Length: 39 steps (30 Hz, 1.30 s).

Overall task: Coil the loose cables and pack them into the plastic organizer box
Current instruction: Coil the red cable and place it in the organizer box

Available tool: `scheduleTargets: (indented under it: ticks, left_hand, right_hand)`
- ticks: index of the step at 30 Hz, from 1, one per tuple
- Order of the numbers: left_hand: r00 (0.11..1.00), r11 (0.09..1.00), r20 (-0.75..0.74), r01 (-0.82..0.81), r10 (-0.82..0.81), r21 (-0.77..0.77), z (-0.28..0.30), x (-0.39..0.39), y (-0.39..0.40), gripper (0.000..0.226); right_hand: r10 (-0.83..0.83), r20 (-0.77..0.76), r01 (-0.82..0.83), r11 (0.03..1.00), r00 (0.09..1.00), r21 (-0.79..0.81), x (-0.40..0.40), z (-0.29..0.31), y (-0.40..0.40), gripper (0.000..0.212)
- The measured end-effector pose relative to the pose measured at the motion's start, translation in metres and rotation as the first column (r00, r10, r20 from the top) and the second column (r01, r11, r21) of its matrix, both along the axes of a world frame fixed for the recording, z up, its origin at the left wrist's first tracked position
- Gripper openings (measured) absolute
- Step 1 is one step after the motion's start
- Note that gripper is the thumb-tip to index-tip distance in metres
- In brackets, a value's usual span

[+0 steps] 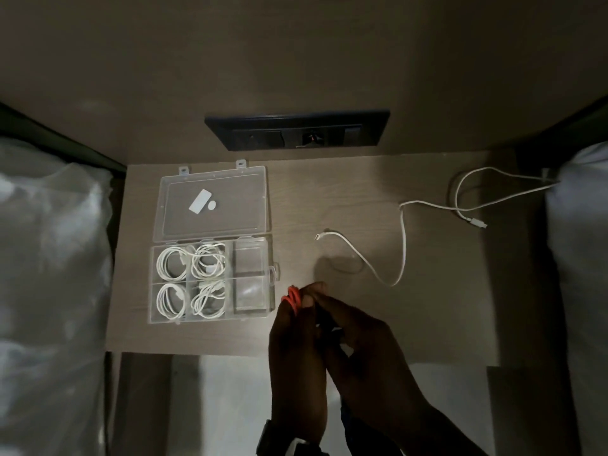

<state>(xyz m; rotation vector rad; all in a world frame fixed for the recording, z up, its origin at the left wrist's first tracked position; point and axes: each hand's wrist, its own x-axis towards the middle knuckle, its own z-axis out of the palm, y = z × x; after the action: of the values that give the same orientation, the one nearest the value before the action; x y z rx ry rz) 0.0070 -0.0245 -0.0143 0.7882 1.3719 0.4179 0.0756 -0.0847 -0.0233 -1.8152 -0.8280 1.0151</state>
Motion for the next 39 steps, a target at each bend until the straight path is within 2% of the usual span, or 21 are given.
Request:
scheduleTargets:
  ticks: [3, 5, 8, 11, 14, 16, 19, 21, 24, 26, 29, 31, 34, 36, 38, 39]
  left_hand:
    - [0.991, 0.980, 0.080, -0.096, 0.112, -0.175, 0.003, -0.011, 0.000, 0.039]
    - [0.993, 0.963, 0.053, -0.088, 0.105, -0.254, 0.000, -0.016, 0.002, 0.042]
    - [0.998, 0.941, -0.037, -0.053, 0.043, -0.335, -0.005, -0.023, 0.003, 0.035]
    - [0.987, 0.960, -0.063, 0.127, -0.147, -0.250, -0.010, -0.032, 0.003, 0.042]
    - [0.972, 0.956, -0.137, 0.152, -0.191, -0.251, -0.018, -0.041, 0.001, 0.033]
    - [0.942, 0.946, -0.182, 0.241, -0.282, -0.216, -0.021, -0.045, 0.004, 0.034]
    - [0.976, 0.956, -0.087, 0.176, -0.201, -0.234, -0.015, -0.055, 0.019, 0.033]
    - [0.985, 0.965, -0.096, 0.117, -0.142, -0.234, -0.010, -0.066, 0.030, 0.038]
    - [0.988, 0.981, -0.113, 0.080, -0.101, -0.177, -0.004, -0.072, 0.036, 0.040]
    - [0.982, 0.990, -0.140, 0.116, -0.126, -0.077, 0.001, -0.070, 0.038, 0.039]
    - [0.983, 0.988, -0.116, 0.134, -0.142, -0.073, -0.006, -0.071, 0.041, 0.035]
    - [0.977, 0.985, -0.126, 0.169, -0.173, -0.048, -0.013, -0.071, 0.042, 0.032]
    - [0.961, 0.968, -0.179, 0.230, -0.210, 0.098, -0.020, -0.071, 0.045, 0.025]
    - [0.941, 0.921, -0.226, 0.305, -0.253, 0.242, -0.015, -0.073, 0.048, 0.031]
    - [0.904, 0.821, -0.309, 0.405, -0.295, 0.402, -0.007, -0.080, 0.052, 0.037]
    - [0.902, 0.811, -0.323, 0.407, -0.286, 0.420, -0.004, -0.085, 0.056, 0.037]
  right_hand:
    - [0.098, -0.008, -0.098, 0.994, 0.995, -0.044, 0.000, -0.006, 0.000, 0.030]
    - [0.141, -0.010, -0.142, 0.983, 0.990, -0.115, -0.001, -0.012, 0.004, 0.012]
    - [0.124, -0.056, -0.133, 0.971, 0.991, -0.200, -0.008, -0.024, 0.005, 0.015]
    - [0.161, -0.002, -0.157, 0.961, 0.987, -0.227, -0.011, -0.036, 0.005, 0.012]
    - [0.064, -0.001, -0.063, 0.973, 0.998, -0.220, -0.009, -0.043, 0.010, 0.013]
    - [-0.014, -0.048, 0.003, 0.974, 0.999, -0.228, -0.009, -0.045, 0.017, 0.014]
    - [0.017, -0.084, -0.032, 0.983, 0.996, -0.180, -0.017, -0.045, 0.025, 0.013]
    - [0.074, -0.071, -0.083, 0.988, 0.995, -0.132, -0.027, -0.041, 0.030, 0.015]
    - [0.115, -0.015, -0.116, 0.992, 0.993, -0.057, -0.045, -0.040, 0.037, 0.019]
    - [0.114, 0.029, -0.113, 0.993, 0.993, -0.022, -0.053, -0.040, 0.041, 0.021]
    - [0.128, 0.107, -0.126, 0.992, 0.986, -0.019, -0.056, -0.043, 0.043, 0.020]
    - [0.110, 0.096, -0.110, 0.994, 0.989, -0.002, -0.051, -0.048, 0.046, 0.022]
    - [0.016, -0.019, -0.016, 1.000, 1.000, -0.013, -0.045, -0.055, 0.055, 0.039]
    - [-0.036, -0.031, 0.037, 0.999, 0.999, 0.012, -0.041, -0.058, 0.064, 0.040]
    - [-0.120, 0.024, 0.120, 0.993, 0.992, 0.004, -0.029, -0.063, 0.073, 0.034]
    - [-0.172, 0.046, 0.173, 0.985, 0.984, -0.024, -0.020, -0.067, 0.078, 0.031]
